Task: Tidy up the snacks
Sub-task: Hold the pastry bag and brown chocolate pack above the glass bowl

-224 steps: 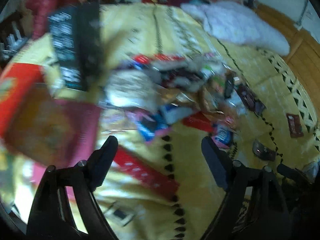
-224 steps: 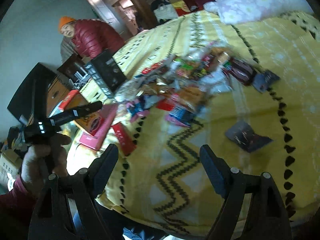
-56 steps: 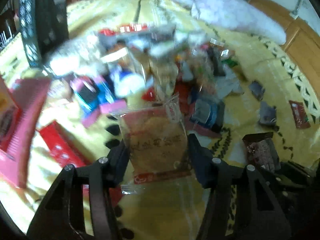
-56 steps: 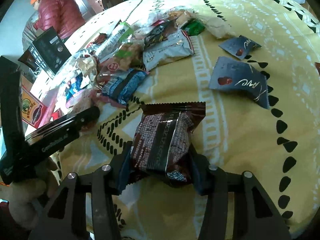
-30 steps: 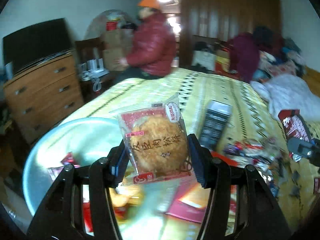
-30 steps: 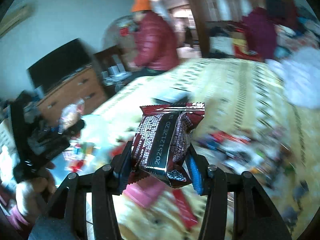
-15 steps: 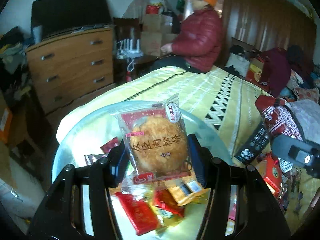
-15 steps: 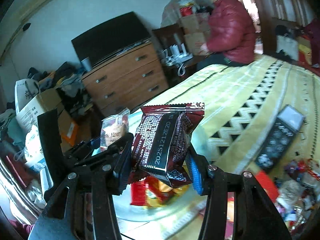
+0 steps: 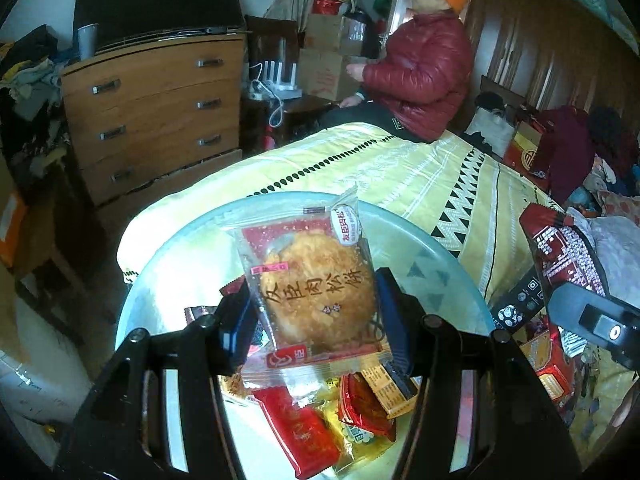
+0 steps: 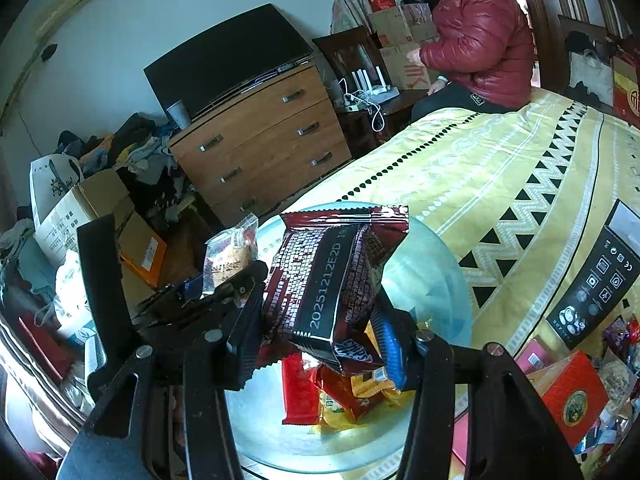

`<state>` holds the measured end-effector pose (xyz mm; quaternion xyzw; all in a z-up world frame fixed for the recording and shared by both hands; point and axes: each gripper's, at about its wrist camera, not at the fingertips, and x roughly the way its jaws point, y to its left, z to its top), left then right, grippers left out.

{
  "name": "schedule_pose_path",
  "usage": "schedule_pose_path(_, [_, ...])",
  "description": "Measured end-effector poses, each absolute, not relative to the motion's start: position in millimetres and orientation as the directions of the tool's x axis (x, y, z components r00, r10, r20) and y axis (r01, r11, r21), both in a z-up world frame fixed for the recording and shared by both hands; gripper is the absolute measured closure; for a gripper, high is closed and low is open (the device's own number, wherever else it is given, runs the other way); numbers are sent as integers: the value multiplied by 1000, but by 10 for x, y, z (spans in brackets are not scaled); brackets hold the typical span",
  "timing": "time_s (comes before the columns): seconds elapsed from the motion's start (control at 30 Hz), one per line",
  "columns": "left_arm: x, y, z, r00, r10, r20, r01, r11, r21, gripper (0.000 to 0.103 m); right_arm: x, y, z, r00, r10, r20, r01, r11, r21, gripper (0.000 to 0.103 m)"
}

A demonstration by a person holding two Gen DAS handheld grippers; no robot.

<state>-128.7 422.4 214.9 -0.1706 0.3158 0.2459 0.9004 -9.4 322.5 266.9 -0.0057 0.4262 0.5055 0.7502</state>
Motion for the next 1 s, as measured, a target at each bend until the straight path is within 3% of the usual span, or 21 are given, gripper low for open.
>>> schedule_pose_path(1.0, [-1111, 4360, 2053, 653, 296, -697, -527, 839, -137, 47, -60, 3398, 2659, 138, 750, -647, -747, 508, 429, 49])
